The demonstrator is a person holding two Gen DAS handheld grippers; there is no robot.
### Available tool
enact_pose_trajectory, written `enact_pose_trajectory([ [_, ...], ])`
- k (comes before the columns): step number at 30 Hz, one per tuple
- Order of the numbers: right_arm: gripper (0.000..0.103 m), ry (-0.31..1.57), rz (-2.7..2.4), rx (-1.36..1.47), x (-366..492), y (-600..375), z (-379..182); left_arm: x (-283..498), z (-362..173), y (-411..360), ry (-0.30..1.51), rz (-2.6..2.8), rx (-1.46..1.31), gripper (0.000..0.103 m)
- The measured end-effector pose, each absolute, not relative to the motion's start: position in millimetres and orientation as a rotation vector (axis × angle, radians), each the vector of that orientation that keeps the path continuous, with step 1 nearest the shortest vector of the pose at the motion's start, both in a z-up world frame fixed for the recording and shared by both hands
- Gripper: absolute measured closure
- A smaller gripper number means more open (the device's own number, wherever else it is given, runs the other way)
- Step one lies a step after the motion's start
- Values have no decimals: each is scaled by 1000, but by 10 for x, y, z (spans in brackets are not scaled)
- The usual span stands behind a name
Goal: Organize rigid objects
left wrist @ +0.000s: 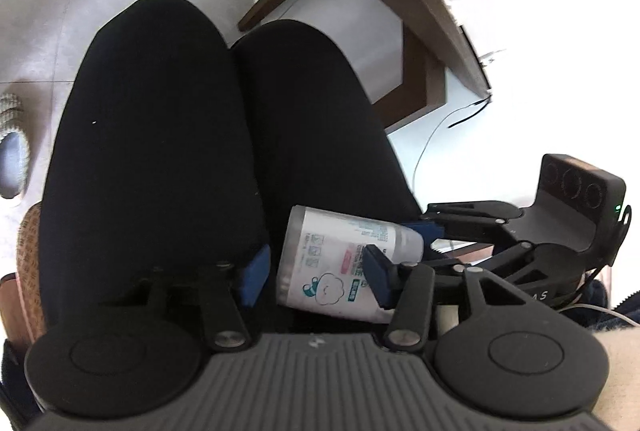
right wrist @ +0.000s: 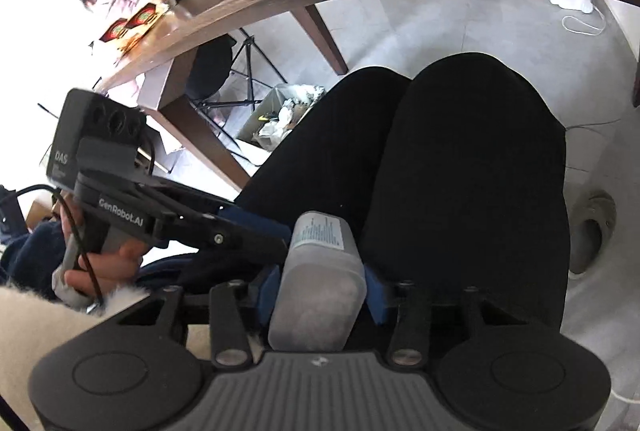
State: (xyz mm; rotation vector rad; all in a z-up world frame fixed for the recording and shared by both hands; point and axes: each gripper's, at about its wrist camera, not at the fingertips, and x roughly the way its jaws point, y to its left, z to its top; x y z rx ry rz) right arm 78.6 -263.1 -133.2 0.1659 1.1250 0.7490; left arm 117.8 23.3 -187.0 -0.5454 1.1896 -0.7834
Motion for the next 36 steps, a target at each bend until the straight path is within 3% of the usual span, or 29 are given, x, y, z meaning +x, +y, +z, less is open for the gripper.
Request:
enact_pose_trajectory([
  [5,60,1074,727,206,781,-2769,-1172,1218,-1794,110,1123,-830,-624,58],
  [11,60,863,765,224,902,-3096,-394,1325,-854,82,806,-913,-503,58],
  [15,61,707,834,246,1472,-3239,170,1732,-395,17,681,-897,-425,58],
  [19,61,713,865,286,2080,-3189,180,2312,-279,-45,717,-784,-397,54],
  [25,61,822,925,439,3175,-3133,-146,3032,-372,-101,811,-637,-402,56],
  [36,57,825,761,347,3627,-3076,-293,3443,-544,-105,885,-562,-438,56],
])
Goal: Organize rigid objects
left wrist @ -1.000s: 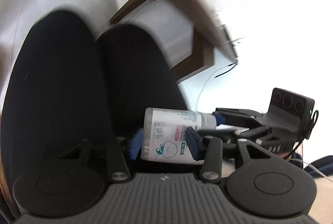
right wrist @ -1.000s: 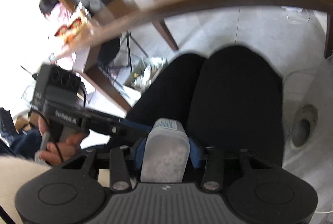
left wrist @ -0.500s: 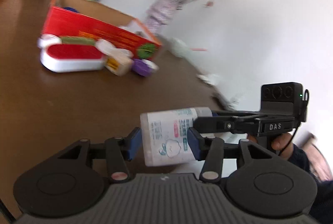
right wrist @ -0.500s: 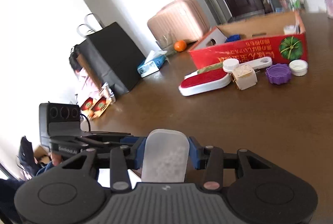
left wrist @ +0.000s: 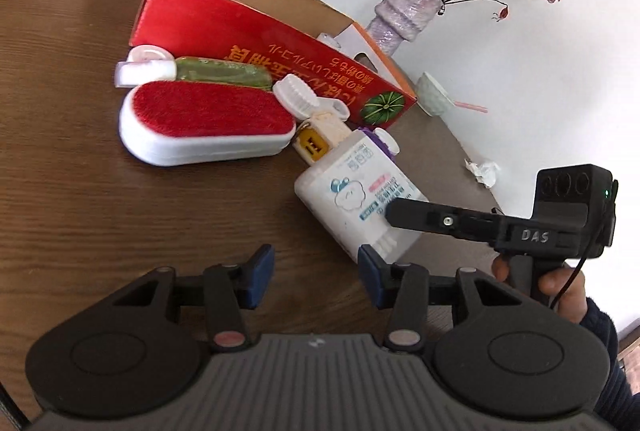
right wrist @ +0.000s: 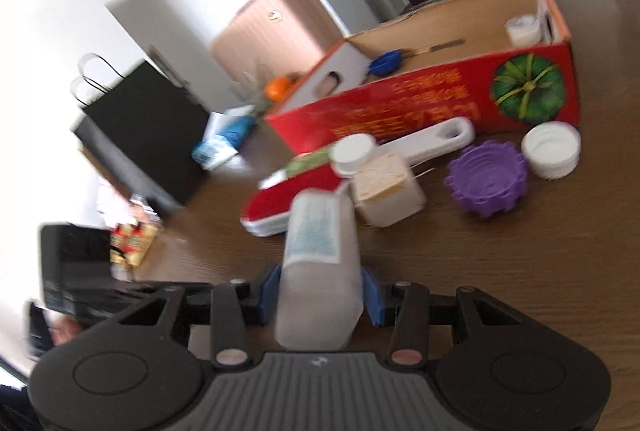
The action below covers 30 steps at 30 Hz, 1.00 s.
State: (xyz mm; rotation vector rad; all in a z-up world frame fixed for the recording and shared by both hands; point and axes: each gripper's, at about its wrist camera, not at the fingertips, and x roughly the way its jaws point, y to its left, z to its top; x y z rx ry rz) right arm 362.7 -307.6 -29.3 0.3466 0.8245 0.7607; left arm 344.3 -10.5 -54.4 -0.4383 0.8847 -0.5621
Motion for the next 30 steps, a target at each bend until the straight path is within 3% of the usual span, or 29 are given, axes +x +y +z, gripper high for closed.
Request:
enact_pose_trajectory([
  [5,54,764,615,231,3554,-3087,-151,3514,-400,-196,810,-523,-347,50],
  [14,37,675,512,129,3255,-3016,-59,3933,-338,-477,770,-528,-261,48],
  [23,39,590,507,-33,3118,-2708,-297,3907,-353,-602,776,-559,-219,48],
  [28,39,558,757,-199,2855,-2714,-279,3626,-372,-508,807,-634,-264,48],
  [30,35,552,731,-237,2839,-2742,-252,3560,-402,-529,826,-621,-270,46],
])
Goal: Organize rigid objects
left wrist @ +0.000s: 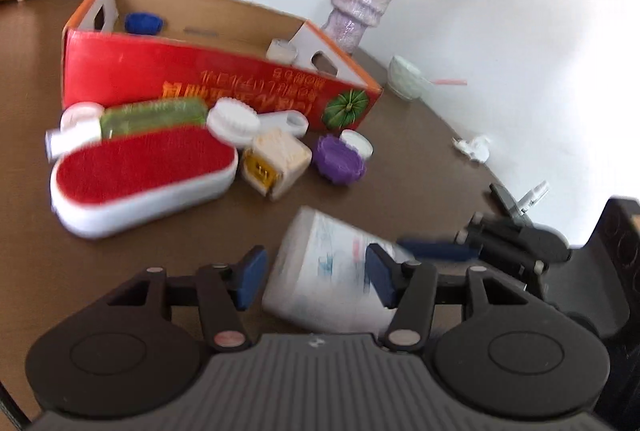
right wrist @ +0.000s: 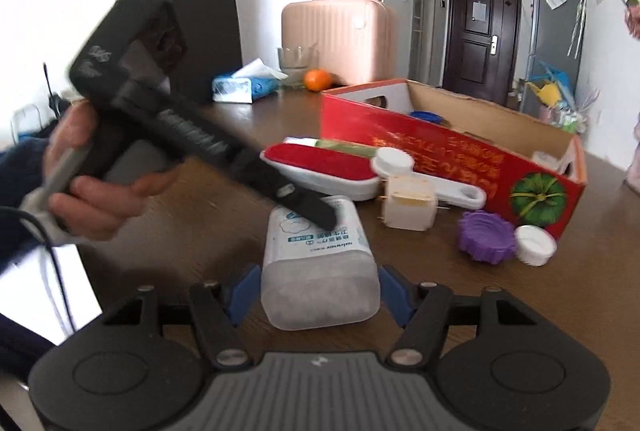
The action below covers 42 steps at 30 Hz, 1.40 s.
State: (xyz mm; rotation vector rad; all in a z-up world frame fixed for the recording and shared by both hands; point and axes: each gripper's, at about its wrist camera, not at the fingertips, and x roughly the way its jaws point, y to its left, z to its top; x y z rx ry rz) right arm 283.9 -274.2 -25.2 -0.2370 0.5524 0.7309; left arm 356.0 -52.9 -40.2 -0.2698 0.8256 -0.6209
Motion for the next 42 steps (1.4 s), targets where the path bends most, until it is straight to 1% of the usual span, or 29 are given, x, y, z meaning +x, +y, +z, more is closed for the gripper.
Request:
enact_pose_trajectory([
  [1,34,544,706,-246,2838,-2764,-251,3537,-405,-535,826,-624,-280,48],
  [2,34,537,692,-254,2839,-2785,-254,3526,-410,-543,827,-631,-292,51],
  [4,34,529,668,-237,2842,-2854,-253,3503,-413,-580,831,-619,-310,53],
  [5,34,530,659,-215,2849,-2896,-251,3480,-402,-606,834,-615,-308,55],
  [8,36,555,593,-111,2867,-3056,-236,3381,-342,-671,848,-615,-282,66],
  [10,36,579,545,-18,2895,-3184,-235,3322,-308,-683,832,-621,-284,66],
  [12,41,595,500,112,2930,-3318,-248,3335,-299,-671,802,-578,-297,65],
  [14,57,625,466,271,3026,-3427,-274,3414,-320,-655,794,-562,-330,65],
  [16,65,668,455,404,3154,-3468,-341,3486,-368,-652,802,-578,-374,65],
  [18,66,687,443,456,3229,-3432,-404,3520,-436,-661,839,-583,-407,68],
  [19,67,691,442,470,3243,-3410,-418,3508,-458,-646,836,-586,-425,68],
  [24,66,703,431,547,3213,-3332,-494,3429,-493,-597,825,-566,-481,69],
  [26,71,706,425,551,3214,-3315,-465,3421,-439,-634,810,-549,-454,69],
  [28,72,675,427,530,3216,-3294,-388,3450,-353,-647,793,-546,-435,69],
  [29,74,656,432,523,3229,-3288,-324,3493,-297,-644,791,-541,-433,69],
  [32,75,587,449,485,3392,-3266,-39,3724,-70,-632,760,-552,-432,68],
  [33,75,543,453,432,3593,-3216,145,3835,27,-635,744,-550,-428,68],
  [35,75,526,447,428,3719,-3203,224,4093,210,-644,707,-553,-405,68],
  [37,75,490,445,406,4046,-3166,399,4428,356,-616,693,-543,-412,68],
  [41,75,509,440,420,4760,-3116,522,5219,477,-567,720,-503,-413,69],
  [42,75,543,426,398,5156,-3051,489,5425,463,-581,733,-491,-401,69],
])
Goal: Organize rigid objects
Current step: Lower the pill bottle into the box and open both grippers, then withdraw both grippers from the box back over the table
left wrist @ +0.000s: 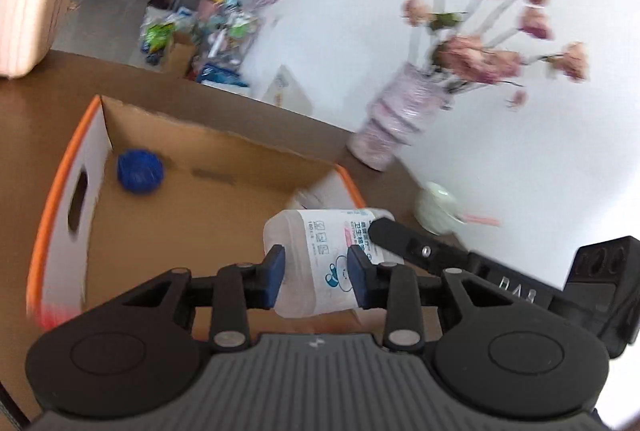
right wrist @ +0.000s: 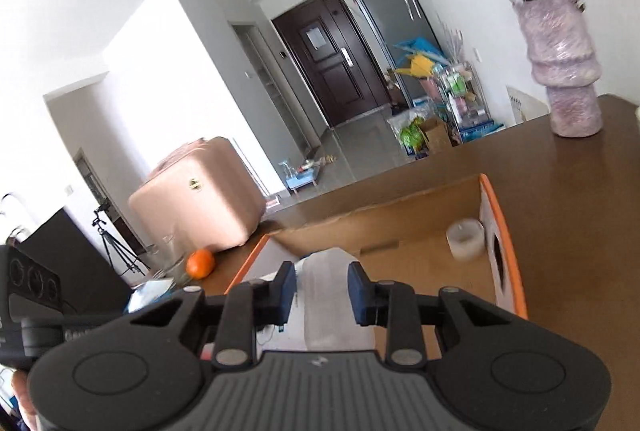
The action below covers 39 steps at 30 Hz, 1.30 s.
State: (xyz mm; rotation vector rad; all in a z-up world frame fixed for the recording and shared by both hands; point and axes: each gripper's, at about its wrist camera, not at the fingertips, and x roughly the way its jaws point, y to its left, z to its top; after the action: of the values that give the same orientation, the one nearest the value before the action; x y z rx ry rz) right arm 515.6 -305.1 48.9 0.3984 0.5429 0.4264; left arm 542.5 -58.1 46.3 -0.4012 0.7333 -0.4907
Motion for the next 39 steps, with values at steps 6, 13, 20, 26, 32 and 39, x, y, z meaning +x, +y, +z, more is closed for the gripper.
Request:
enact_pose_trajectory([
  [6,75,672,355,376,6069,-2874,142,6283,137,-726,858,-371,-382,69],
  [13,47,721,306,332,6248,-2755,-11,6386,93,-627,816,-299,-272,54],
  [20,20,657,278,143,5804,-2896,272,5773,429,-320,687,-208,16,29],
  [26,15,595,246,-31,5018,-3139,534,4922,723,51,570,-116,101,8],
  [32,12,530,273,-32,4173,-3147,867,4172,997,140,493,-117,71,2],
  [39,11,479,306,-26,3530,-3061,1077,3318,1103,182,453,-126,67,0],
])
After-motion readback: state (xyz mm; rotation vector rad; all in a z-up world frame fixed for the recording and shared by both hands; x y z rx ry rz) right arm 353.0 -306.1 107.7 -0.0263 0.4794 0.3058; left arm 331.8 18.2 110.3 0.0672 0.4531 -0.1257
